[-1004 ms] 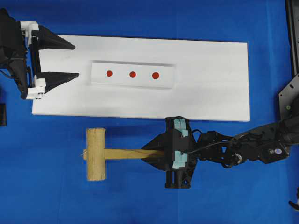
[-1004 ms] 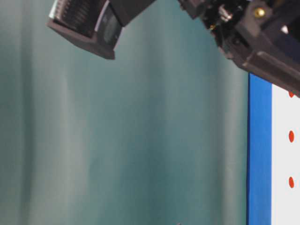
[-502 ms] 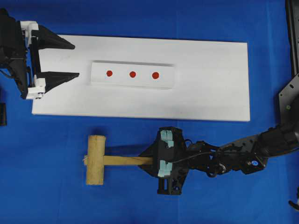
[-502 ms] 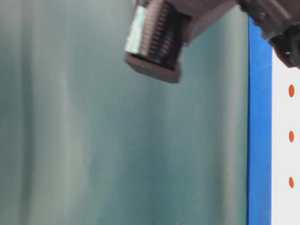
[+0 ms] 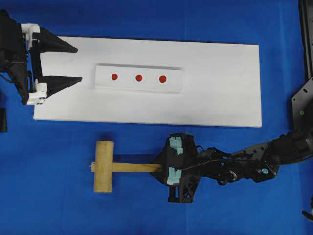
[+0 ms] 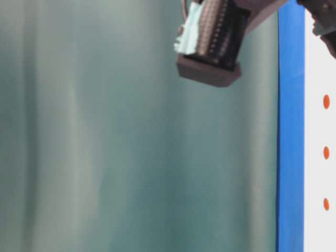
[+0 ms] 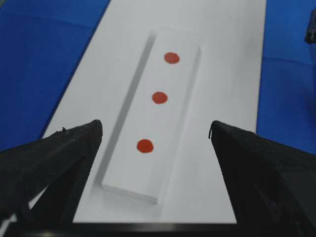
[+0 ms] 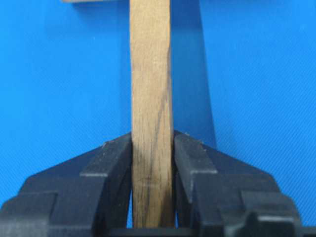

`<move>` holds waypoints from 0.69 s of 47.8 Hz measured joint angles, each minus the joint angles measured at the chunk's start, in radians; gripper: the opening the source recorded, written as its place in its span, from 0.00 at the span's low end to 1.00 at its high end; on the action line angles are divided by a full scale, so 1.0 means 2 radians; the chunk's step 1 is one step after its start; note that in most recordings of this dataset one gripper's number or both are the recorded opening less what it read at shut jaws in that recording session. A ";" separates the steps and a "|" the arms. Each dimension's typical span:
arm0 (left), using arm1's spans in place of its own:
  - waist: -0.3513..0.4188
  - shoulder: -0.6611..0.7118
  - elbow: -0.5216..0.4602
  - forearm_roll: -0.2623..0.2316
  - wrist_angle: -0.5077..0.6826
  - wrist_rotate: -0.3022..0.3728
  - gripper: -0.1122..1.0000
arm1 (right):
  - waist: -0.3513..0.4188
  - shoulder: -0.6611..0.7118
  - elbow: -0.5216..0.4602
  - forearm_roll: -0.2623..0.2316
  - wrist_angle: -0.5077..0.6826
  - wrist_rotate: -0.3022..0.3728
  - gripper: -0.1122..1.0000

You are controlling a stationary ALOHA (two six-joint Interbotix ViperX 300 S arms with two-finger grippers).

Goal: Hit the mark with a hammer.
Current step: 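Open the right gripper to release the mallet handle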

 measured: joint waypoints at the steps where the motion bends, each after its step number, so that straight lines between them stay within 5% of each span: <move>1: 0.000 0.000 0.000 0.000 0.000 0.000 0.90 | 0.001 0.000 0.001 0.000 0.002 -0.001 0.18; 18: 0.000 0.000 0.001 0.000 0.000 0.000 0.90 | 0.002 0.010 0.006 -0.001 0.005 -0.003 0.22; 33: 0.001 -0.001 0.002 0.001 0.000 0.000 0.90 | 0.002 0.015 0.005 -0.001 0.005 -0.003 0.83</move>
